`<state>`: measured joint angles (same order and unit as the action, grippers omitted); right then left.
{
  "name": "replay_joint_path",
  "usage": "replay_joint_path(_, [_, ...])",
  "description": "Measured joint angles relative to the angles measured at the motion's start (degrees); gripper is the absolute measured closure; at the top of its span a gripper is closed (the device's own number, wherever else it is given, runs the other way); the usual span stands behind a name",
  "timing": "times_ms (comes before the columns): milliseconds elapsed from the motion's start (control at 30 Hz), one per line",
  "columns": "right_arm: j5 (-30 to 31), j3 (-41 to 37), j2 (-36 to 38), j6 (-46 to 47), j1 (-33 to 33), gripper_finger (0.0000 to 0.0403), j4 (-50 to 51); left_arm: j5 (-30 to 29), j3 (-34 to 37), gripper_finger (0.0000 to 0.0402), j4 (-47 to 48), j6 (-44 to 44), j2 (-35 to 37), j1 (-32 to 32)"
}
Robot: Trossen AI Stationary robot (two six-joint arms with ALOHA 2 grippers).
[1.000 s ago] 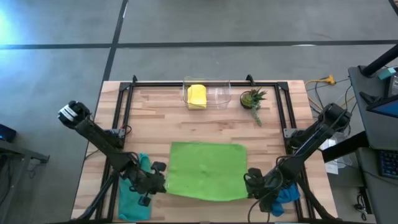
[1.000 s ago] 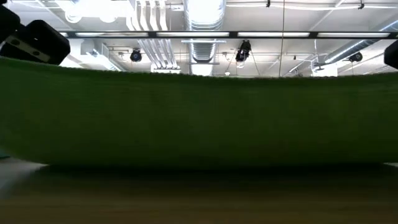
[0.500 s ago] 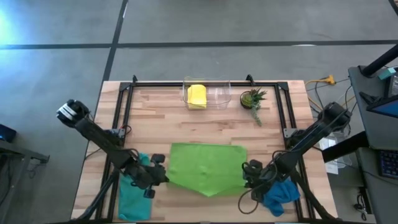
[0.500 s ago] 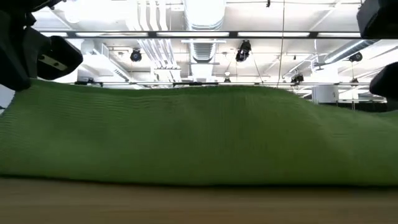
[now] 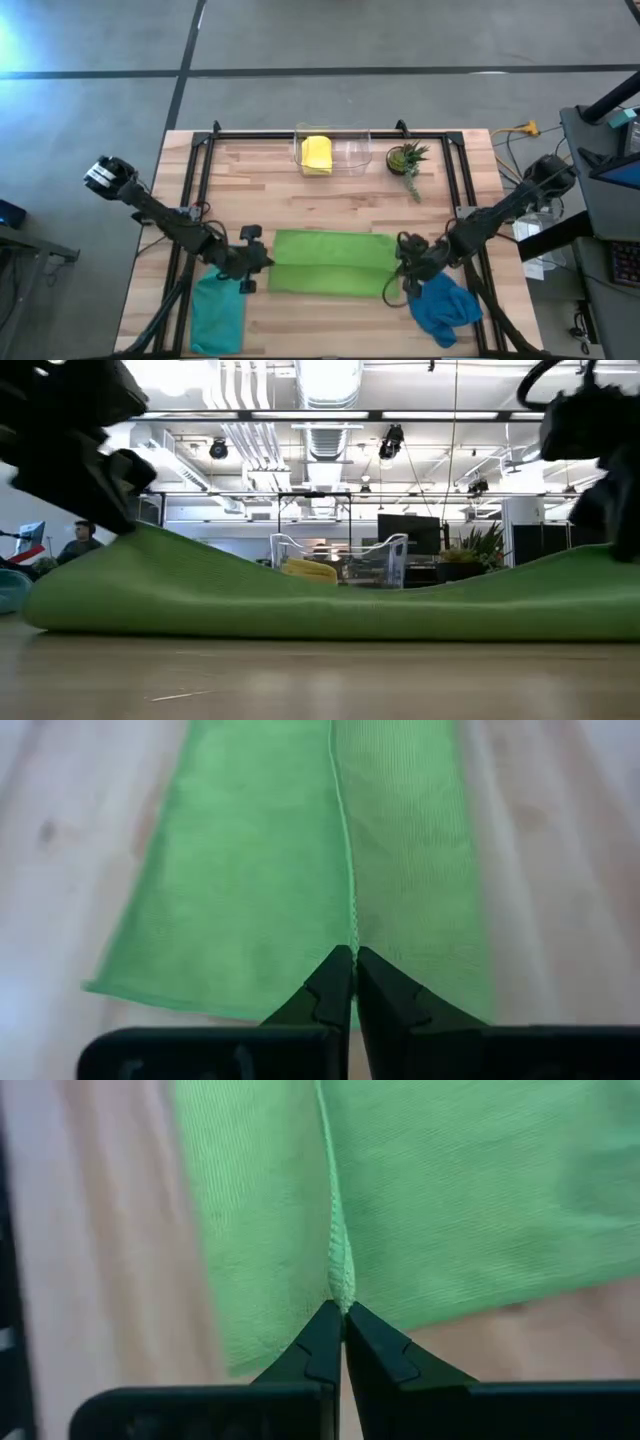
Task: Fold microfiber towels
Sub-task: Fold the green microfiber towel
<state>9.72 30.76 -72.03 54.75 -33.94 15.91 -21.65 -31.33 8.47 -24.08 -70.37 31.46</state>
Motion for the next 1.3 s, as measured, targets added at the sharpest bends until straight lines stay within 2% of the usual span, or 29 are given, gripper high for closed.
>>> replay_joint_path(233, [-0.20, -1.67, 3.18, -6.23, 8.97, 0.0394, 1.94, 0.16, 0.23, 0.0402, 0.00, 5.84, -0.37, -6.76])
replay_joint_path(433, [-2.14, -1.77, 3.41, -10.57, 14.05, 0.0394, 4.04, 0.26, 1.41, 0.0402, -0.35, 7.96, 0.86, -9.59])
replay_joint_path(633, [-2.80, -1.77, 3.84, -11.05, 14.48, 0.0394, 7.18, 0.09, 3.67, 0.0401, -0.37, 6.90, 3.04, -10.70])
replay_joint_path(967, [-2.03, -3.80, 3.74, -10.90, 14.78, 0.0394, 7.72, -0.05, 6.02, 0.0401, -1.07, 6.39, 2.26, -13.43])
replay_joint_path(1300, [0.67, -4.06, 3.71, -12.08, 19.97, 0.0394, 7.68, -0.11, 7.45, 0.0401, -5.04, 6.65, 2.06, -17.36])
